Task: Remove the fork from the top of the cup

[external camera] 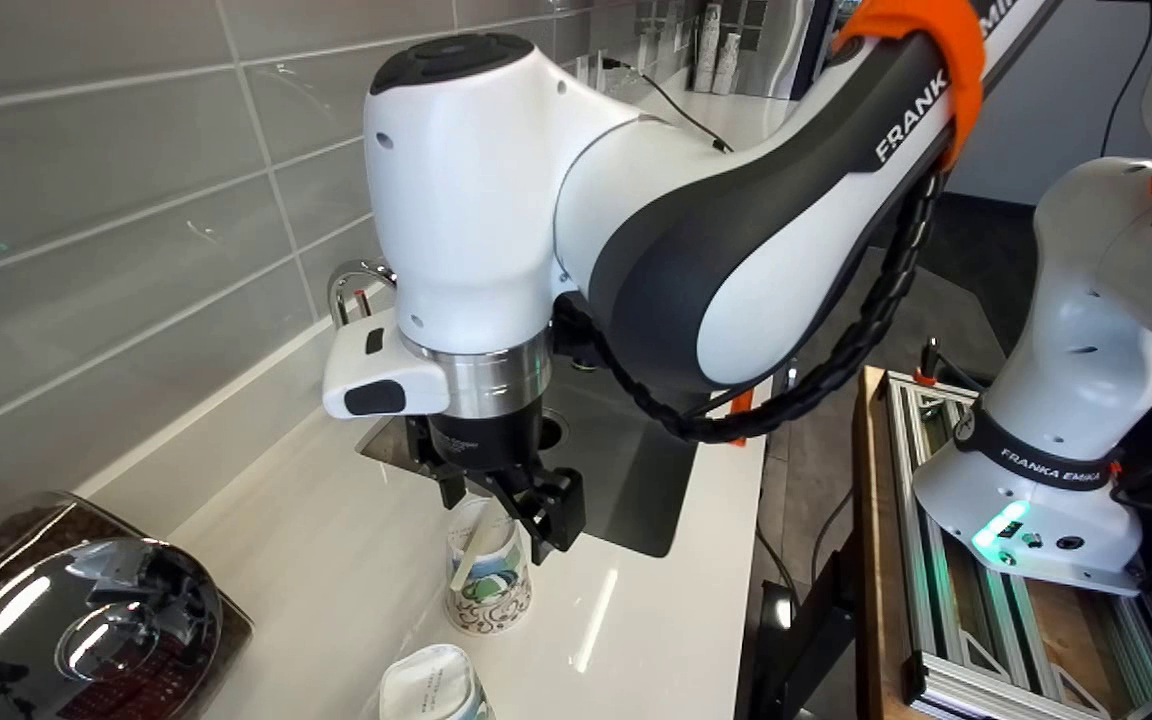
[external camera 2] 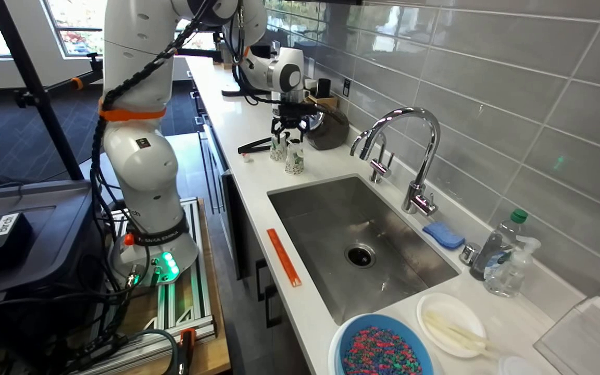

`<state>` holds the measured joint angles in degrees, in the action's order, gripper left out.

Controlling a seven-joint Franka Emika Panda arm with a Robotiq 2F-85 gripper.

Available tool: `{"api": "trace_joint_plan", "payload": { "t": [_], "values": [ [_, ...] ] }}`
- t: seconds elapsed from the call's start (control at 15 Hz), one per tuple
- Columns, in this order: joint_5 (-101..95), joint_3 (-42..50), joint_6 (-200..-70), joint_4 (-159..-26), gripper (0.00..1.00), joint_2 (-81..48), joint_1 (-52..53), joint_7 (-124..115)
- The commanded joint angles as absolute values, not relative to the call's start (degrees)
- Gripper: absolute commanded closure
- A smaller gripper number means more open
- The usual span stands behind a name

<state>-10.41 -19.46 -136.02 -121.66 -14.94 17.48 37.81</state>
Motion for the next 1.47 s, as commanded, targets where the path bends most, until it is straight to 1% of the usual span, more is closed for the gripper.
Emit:
{"api": "trace_joint_plan", "payload": {
  "t": [0.0, 0.07, 0.13, 0.2, 0.27, 0.33, 0.47, 0.6, 0.8, 0.93, 1.07, 1.4],
  "values": [
    [-9.7, -20.1, -136.3, -121.0, 0.0, -16.2, 16.8, 39.0],
    [-9.7, -20.1, -136.3, -120.9, 0.0, -16.3, 16.8, 39.0],
    [-9.6, -20.2, -136.4, -120.9, 0.09, -16.3, 16.8, 39.1],
    [-9.5, -20.2, -136.4, -120.9, 0.25, -16.4, 16.7, 39.2],
    [-9.5, -20.2, -136.4, -120.9, 0.32, -16.4, 16.6, 39.3],
    [-9.5, -20.2, -136.4, -120.9, 0.42, -16.4, 16.6, 39.3],
    [-9.4, -20.2, -136.6, -121.0, 0.58, -16.4, 16.5, 39.4],
    [-9.3, -20.3, -136.7, -121.0, 0.71, -16.4, 16.5, 39.5],
    [-9.1, -20.3, -136.7, -121.0, 0.95, -16.4, 16.4, 39.8],
    [-9.1, -20.4, -136.7, -121.0, 1.0, -16.4, 16.3, 40.0],
    [-8.9, -20.5, -136.7, -121.0, 0.97, -16.3, 16.3, 40.1],
    [-7.6, -20.9, -136.7, -121.1, 0.97, -15.4, 16.1, 40.8]
  ]
}}
